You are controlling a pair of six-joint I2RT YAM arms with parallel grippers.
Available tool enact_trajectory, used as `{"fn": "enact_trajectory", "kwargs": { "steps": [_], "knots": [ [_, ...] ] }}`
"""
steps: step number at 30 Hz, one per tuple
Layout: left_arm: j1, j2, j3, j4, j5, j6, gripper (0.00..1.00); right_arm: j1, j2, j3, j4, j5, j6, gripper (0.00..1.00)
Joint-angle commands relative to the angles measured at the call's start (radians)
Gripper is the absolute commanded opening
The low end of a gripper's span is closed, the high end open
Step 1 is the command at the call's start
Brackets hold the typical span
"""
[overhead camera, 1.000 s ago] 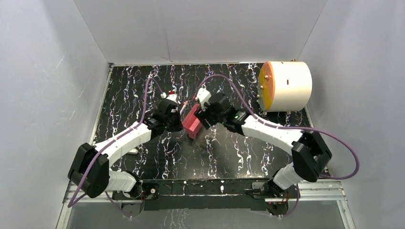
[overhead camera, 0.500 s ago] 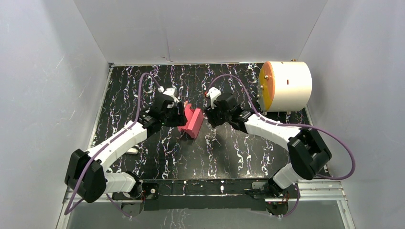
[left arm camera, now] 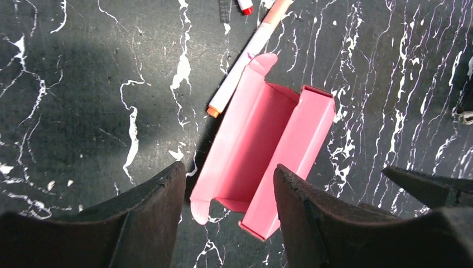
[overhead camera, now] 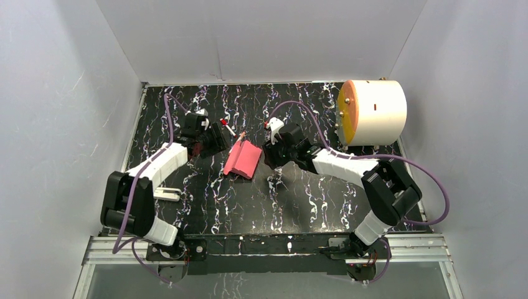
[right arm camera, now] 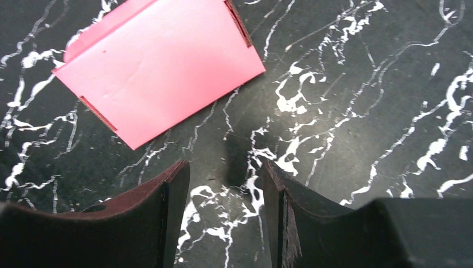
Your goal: Fold the paper box
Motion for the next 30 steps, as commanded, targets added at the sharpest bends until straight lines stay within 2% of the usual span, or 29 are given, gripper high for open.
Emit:
{"fn": "enact_trajectory", "kwargs": {
  "steps": [1,12,24,30],
  "knots": [
    [0.065,0.051,0.001,0.052,0.137,-0.053,0.57,-0.002,0.016,0.051,0.104,-0.108,0.064,0.58],
    [0.097,0.167,-0.023,0.121,0.248,-0.090,0.53,0.022,0.148,0.160,0.212,-0.235,0.143,0.51],
    [0.098,0.275,-0.040,0.183,0.359,-0.112,0.52,0.029,0.240,0.160,0.251,-0.276,0.176,0.43],
    [0.098,0.278,-0.052,0.247,0.458,-0.145,0.41,0.031,0.254,0.151,0.248,-0.277,0.175,0.41]
  ]
}}
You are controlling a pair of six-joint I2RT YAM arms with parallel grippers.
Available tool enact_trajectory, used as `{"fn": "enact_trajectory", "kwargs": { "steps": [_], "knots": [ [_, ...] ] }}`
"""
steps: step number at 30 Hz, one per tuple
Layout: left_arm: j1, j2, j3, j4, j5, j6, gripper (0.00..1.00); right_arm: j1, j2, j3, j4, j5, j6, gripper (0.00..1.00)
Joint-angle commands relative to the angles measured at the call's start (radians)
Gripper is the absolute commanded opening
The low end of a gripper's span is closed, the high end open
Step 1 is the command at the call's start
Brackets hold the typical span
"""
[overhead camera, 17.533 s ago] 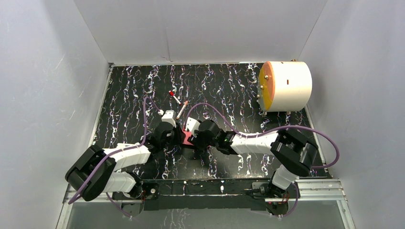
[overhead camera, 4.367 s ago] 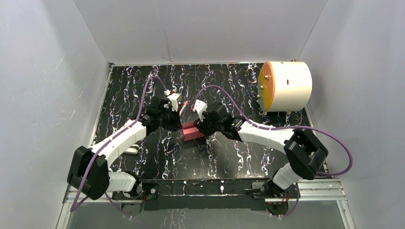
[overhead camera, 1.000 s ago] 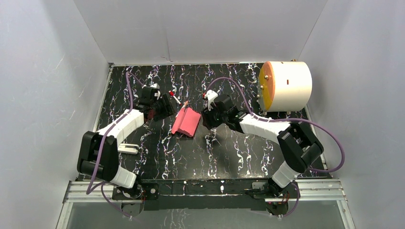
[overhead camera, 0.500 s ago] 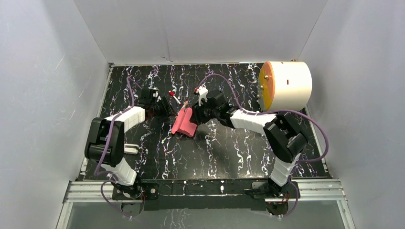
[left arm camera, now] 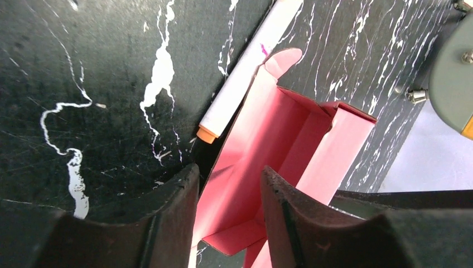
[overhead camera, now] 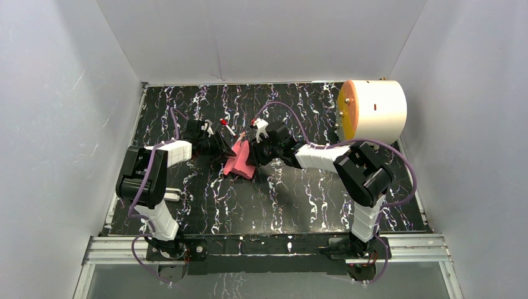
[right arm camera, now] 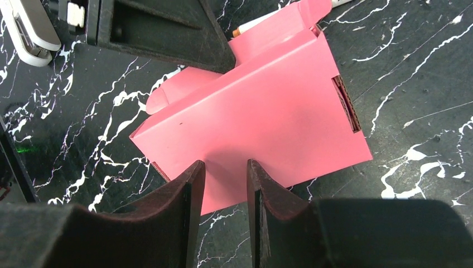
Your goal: Fold the paper box
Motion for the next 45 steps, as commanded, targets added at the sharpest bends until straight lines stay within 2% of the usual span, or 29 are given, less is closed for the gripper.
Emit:
{"fn": "enact_trajectory", "kwargs": {
  "steps": [1,7,13,20,27,33,41,45],
  "knots": [
    [0.004,-0.019,-0.021,0.041,0.117,-0.032,0.40,0.007,0.002,0.018,0.061,-0.014,0.003,0.41],
    [0.004,-0.100,-0.043,0.075,0.183,-0.063,0.35,0.014,0.000,-0.002,0.073,-0.008,0.005,0.40],
    [-0.004,-0.145,-0.063,0.105,0.225,-0.098,0.34,0.024,0.007,-0.012,0.091,-0.006,0.011,0.40],
    [-0.062,-0.171,-0.054,0.096,0.221,-0.080,0.36,0.037,0.005,-0.041,0.128,0.010,0.031,0.40],
    [-0.155,-0.167,0.006,-0.052,0.095,0.039,0.37,0.043,-0.020,-0.091,0.197,0.030,0.061,0.39],
    [-0.238,-0.180,0.055,-0.161,-0.101,0.129,0.34,0.046,-0.025,-0.136,0.266,0.038,0.098,0.37],
    [-0.302,-0.163,0.040,-0.191,-0.236,0.141,0.29,0.075,-0.009,-0.165,0.276,0.083,0.135,0.35],
    [-0.309,-0.137,0.029,-0.193,-0.278,0.142,0.26,0.077,-0.054,-0.176,0.251,0.088,0.124,0.34]
  ]
}}
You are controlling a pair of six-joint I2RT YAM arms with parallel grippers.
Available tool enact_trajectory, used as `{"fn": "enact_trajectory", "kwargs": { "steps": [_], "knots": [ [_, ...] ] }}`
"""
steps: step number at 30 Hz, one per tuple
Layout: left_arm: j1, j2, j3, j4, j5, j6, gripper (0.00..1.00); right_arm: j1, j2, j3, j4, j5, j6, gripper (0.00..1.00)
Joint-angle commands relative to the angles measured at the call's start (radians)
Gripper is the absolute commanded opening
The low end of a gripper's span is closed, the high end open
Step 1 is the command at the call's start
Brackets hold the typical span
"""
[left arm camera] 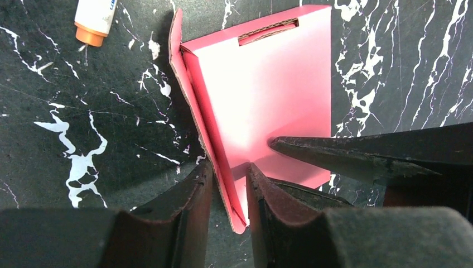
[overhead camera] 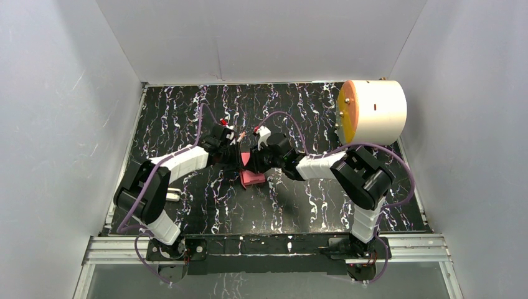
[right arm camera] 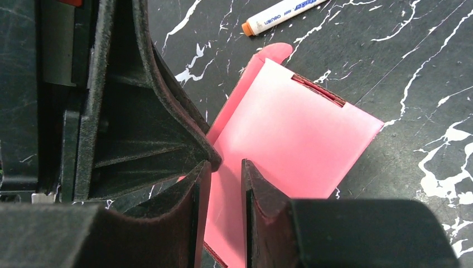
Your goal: Fold the paper box
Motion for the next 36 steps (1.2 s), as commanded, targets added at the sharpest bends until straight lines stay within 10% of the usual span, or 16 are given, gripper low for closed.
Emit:
{"fn": "enact_trajectory", "kwargs": {
  "steps": [1,12,21,36],
  "knots": [
    [-0.021,-0.010,0.013,0.002,-0.043,0.011,0.25,0.020,-0.061,-0.018,-0.008,0.008,0.003,0.35],
    [-0.034,0.039,0.008,-0.006,-0.093,0.033,0.22,-0.002,-0.182,0.000,-0.238,0.252,0.020,0.50],
    [-0.035,0.034,0.008,-0.005,-0.096,0.040,0.18,-0.056,-0.094,-0.004,-0.199,0.153,0.141,0.55],
    [-0.091,0.031,0.041,0.027,-0.025,0.031,0.08,-0.018,-0.003,-0.042,-0.141,0.011,0.271,0.38]
  ]
}}
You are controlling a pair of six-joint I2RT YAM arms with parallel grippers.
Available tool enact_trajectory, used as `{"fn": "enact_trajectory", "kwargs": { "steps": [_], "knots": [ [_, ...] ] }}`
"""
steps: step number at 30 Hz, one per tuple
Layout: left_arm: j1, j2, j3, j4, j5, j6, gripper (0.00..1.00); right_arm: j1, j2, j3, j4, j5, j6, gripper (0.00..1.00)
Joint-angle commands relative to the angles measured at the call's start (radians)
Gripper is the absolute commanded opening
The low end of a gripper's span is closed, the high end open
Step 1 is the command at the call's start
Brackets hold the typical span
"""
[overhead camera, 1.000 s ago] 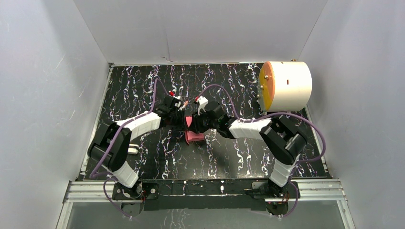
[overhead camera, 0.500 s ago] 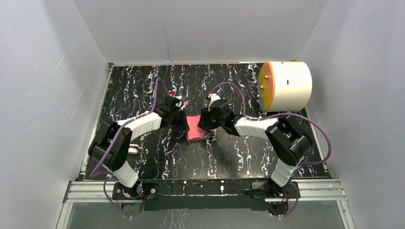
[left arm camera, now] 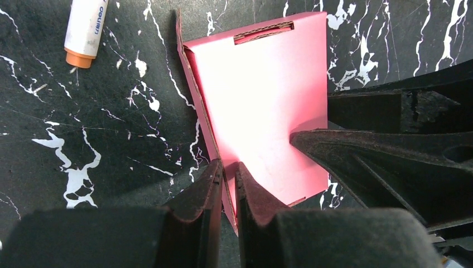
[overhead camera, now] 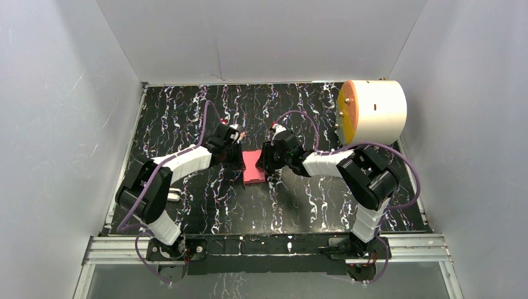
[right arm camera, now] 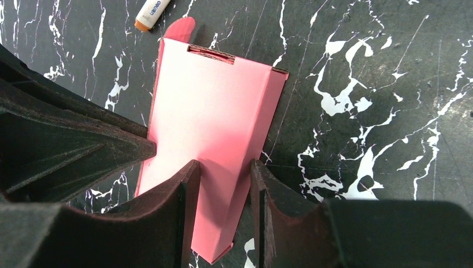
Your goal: Fold the paper box
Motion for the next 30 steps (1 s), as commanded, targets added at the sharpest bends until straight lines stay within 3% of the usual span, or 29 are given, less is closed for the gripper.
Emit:
{"fn": "enact_trajectory", "kwargs": {
  "steps": [1,10,16,24,30],
  "knots": [
    [-0.060,0.011,0.020,0.007,0.038,-0.001,0.08,0.063,0.026,-0.026,0.010,-0.091,0.055,0.37],
    [-0.052,-0.142,-0.132,0.137,0.054,-0.101,0.11,0.067,-0.039,-0.139,-0.004,-0.040,0.068,0.35],
    [0.016,-0.234,-0.282,0.272,0.044,-0.199,0.30,0.067,-0.034,-0.161,-0.009,-0.002,0.059,0.34],
    [0.115,-0.379,-0.366,0.297,0.069,-0.279,0.50,0.067,-0.018,-0.153,-0.016,0.008,0.047,0.33],
    [0.148,-0.334,-0.375,0.272,0.080,-0.282,0.55,0.066,-0.008,-0.155,0.004,-0.009,0.053,0.32]
  ]
}}
